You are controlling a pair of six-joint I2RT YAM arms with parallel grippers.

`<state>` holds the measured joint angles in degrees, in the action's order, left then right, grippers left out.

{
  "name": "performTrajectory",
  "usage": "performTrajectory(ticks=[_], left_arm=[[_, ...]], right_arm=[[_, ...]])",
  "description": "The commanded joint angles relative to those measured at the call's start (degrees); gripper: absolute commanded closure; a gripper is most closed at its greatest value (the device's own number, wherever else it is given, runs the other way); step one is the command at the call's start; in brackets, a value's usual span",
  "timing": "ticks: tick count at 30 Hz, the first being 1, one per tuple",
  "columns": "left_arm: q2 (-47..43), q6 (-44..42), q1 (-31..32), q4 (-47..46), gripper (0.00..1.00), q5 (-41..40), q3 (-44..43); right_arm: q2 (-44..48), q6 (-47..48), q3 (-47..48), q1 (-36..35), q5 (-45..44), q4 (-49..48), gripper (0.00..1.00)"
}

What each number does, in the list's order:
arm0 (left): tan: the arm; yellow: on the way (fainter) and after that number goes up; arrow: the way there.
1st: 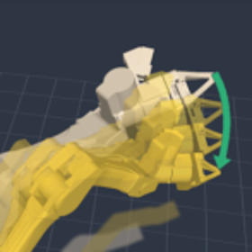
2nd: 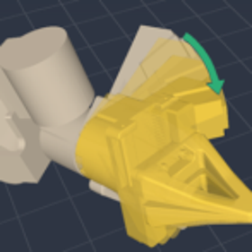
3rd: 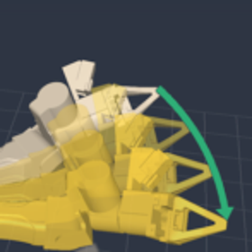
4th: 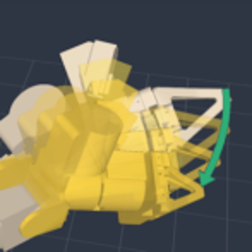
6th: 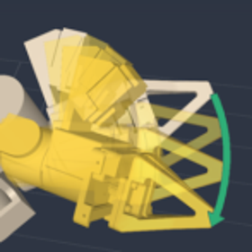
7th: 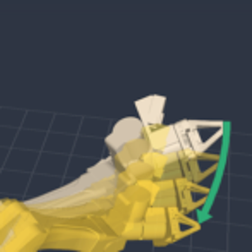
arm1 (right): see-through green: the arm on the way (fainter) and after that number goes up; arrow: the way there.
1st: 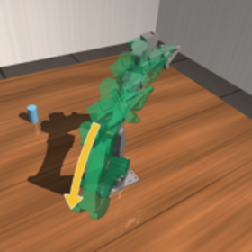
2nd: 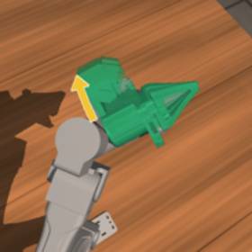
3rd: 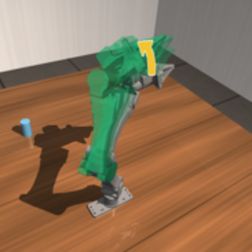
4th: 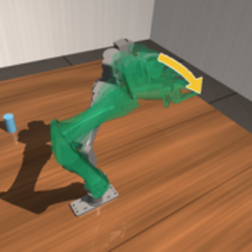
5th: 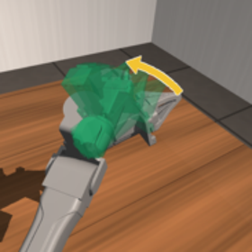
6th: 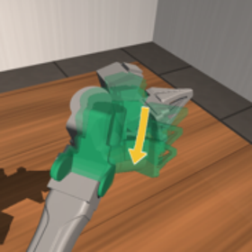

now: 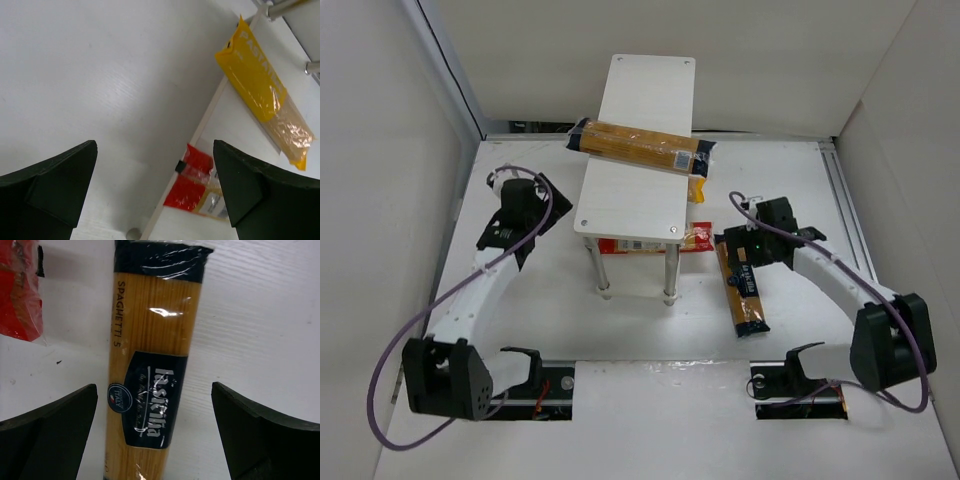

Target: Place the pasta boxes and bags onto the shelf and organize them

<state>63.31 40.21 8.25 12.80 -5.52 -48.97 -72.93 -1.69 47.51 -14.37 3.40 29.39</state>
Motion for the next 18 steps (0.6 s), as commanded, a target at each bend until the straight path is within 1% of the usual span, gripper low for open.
performTrajectory(ticks=[1,5,7,9,12,16,18], left_arm=[[5.5,-3.3,-0.2,0.0,0.0,-6.1,-9.8],[6.7,-5.0,-0.2,0.6,0.0,-8.4,-13.3],[6.1,-5.8,-0.2,0.6,0.0,-9.7,-14.5],[4.6,-6.4,-0.2,0.6,0.0,-10.6,-15.7],[2.4,-6.9,-0.2,0.0,0.0,-11.2,-15.7],[0.0,-6.9,-0.2,-1.0,0.0,-11.2,-13.8],[-1.4,-6.9,-0.2,-1.6,0.0,-11.7,-13.2]], right_arm=[[-4.4,0.5,1.0,-3.3,0.1,-4.3,0.0],[-9.6,-1.0,0.5,-4.6,0.1,-5.4,0.0],[-11.0,-3.2,0.5,-5.2,-3.2,-6.0,0.0],[-12.7,-6.3,-0.9,-5.2,-5.5,-4.6,0.0],[-12.7,-9.6,-0.9,-5.2,-9.4,-2.8,0.01],[-12.2,-10.9,-2.1,-5.2,-9.4,-1.1,0.0],[-12.2,-9.6,-2.1,-5.2,-9.4,-1.1,0.0]])
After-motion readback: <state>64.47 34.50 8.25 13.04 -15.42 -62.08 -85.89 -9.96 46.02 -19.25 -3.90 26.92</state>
